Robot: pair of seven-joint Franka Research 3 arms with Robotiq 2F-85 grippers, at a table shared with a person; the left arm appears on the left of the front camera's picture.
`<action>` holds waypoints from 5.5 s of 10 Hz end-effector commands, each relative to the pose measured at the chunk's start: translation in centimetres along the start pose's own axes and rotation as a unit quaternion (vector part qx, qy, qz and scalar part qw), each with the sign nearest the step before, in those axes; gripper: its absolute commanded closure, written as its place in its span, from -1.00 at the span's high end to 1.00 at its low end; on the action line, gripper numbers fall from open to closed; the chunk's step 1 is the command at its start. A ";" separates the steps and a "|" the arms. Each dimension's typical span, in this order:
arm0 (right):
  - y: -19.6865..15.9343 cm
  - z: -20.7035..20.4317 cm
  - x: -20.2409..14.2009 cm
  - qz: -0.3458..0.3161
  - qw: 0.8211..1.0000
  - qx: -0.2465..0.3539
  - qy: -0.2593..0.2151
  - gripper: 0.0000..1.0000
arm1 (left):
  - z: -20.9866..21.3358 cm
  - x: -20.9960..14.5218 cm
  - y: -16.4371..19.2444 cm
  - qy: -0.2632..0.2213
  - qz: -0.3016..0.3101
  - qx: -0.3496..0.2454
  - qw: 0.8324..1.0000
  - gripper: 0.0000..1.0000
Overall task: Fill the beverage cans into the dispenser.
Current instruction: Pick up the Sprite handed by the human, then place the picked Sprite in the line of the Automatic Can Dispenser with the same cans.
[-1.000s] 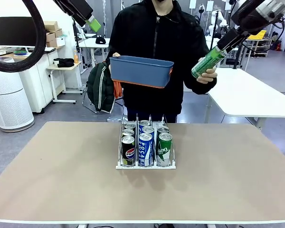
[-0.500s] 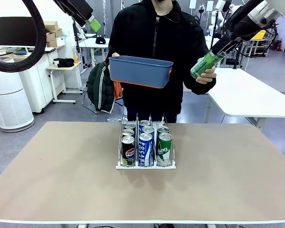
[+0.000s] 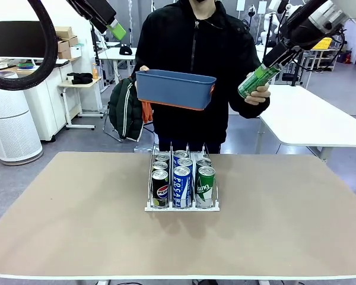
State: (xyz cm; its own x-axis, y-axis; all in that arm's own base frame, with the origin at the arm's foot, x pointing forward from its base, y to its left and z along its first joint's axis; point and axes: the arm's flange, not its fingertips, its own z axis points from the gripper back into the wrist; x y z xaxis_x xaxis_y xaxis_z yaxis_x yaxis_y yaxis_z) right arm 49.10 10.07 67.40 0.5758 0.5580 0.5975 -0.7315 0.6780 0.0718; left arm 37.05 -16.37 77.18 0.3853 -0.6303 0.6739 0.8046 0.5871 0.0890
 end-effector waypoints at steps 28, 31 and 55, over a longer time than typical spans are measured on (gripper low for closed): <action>-0.4 0.5 -0.1 -0.001 1.000 -0.008 0.000 -0.68 | -0.1 -0.1 0.1 -0.001 0.002 0.001 1.000 1.00; -0.4 0.5 -0.1 -0.001 1.000 -0.008 0.000 -0.68 | -0.1 -0.1 0.1 -0.001 0.002 0.001 1.000 1.00; 14.7 -8.2 -10.6 0.053 0.978 0.050 0.195 0.16 | -0.1 -0.1 0.1 -0.001 0.002 0.001 1.000 1.00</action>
State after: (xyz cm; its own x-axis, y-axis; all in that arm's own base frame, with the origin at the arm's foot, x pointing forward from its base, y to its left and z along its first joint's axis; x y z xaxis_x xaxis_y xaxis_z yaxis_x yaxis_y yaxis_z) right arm 34.55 17.88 56.11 0.6044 0.7553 0.2533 -0.7961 0.5841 0.1579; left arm 37.08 -16.38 77.15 0.3858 -0.6304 0.6736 0.8046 0.5872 0.0888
